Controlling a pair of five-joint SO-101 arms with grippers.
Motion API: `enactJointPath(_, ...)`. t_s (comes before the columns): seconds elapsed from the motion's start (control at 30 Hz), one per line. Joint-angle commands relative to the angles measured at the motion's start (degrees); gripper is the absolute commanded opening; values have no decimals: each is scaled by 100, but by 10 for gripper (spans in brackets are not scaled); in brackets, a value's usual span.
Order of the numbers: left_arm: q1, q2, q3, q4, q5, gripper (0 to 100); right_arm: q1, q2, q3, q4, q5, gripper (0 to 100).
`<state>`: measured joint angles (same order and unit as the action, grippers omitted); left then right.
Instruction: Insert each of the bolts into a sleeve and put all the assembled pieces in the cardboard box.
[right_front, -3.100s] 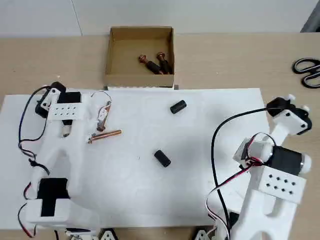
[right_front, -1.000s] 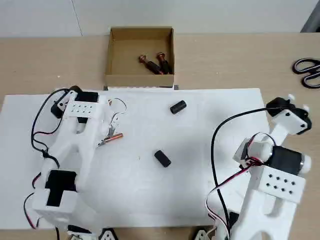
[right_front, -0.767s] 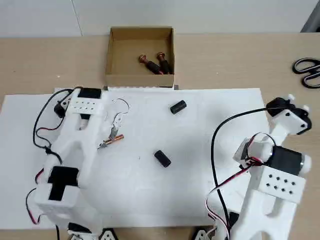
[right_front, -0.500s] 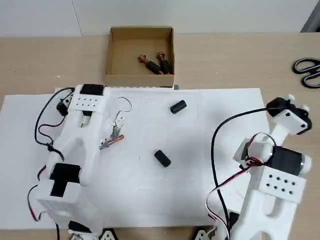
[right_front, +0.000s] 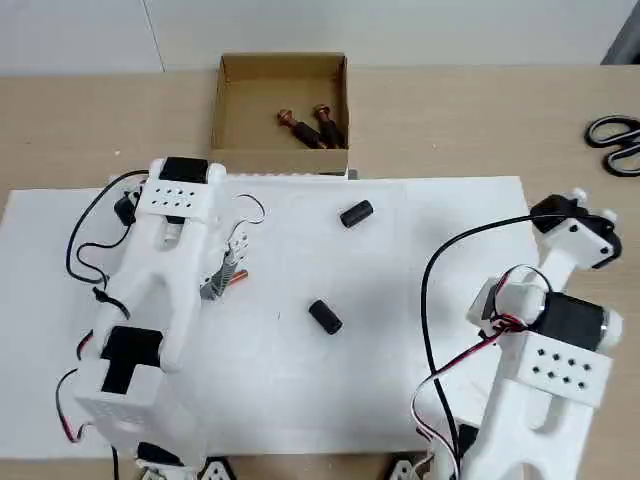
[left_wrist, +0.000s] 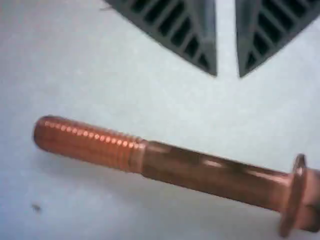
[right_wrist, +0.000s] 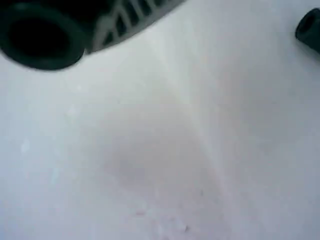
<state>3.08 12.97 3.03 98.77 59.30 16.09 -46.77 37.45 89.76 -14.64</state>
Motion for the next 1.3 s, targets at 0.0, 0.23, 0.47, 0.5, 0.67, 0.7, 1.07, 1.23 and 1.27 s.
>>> enactJointPath(0.0, -26, -35, -171, 167, -26, 6, 57, -84, -26, -127, 70, 2)
enactJointPath(0.23, -35, -35, 479, 167, -255, 6, 57, -84, -26, -127, 70, 2)
enactJointPath(0.47, -536, 9, 690, 149, -273, 6, 57, -84, -26, -127, 70, 2)
enactJointPath(0.5, -615, 18, 690, 70, -281, 6, 57, -84, -26, -127, 70, 2)
enactJointPath(0.67, -976, 26, 690, -404, -501, 6, 40, -84, -26, -127, 70, 2)
enactJointPath(0.7, -1029, 26, 690, -536, -501, 6, 40, -84, -26, -127, 70, 2)
enactJointPath(1.07, -1055, 26, 690, -1477, -484, 6, 40, -101, -26, -119, 62, 2)
enactJointPath(1.23, -1046, -35, 629, -1574, -484, 6, 40, -101, -26, -110, 53, 2)
enactJointPath(1.27, -1046, -35, 549, -1538, -484, 6, 40, -92, -26, -110, 53, 2)
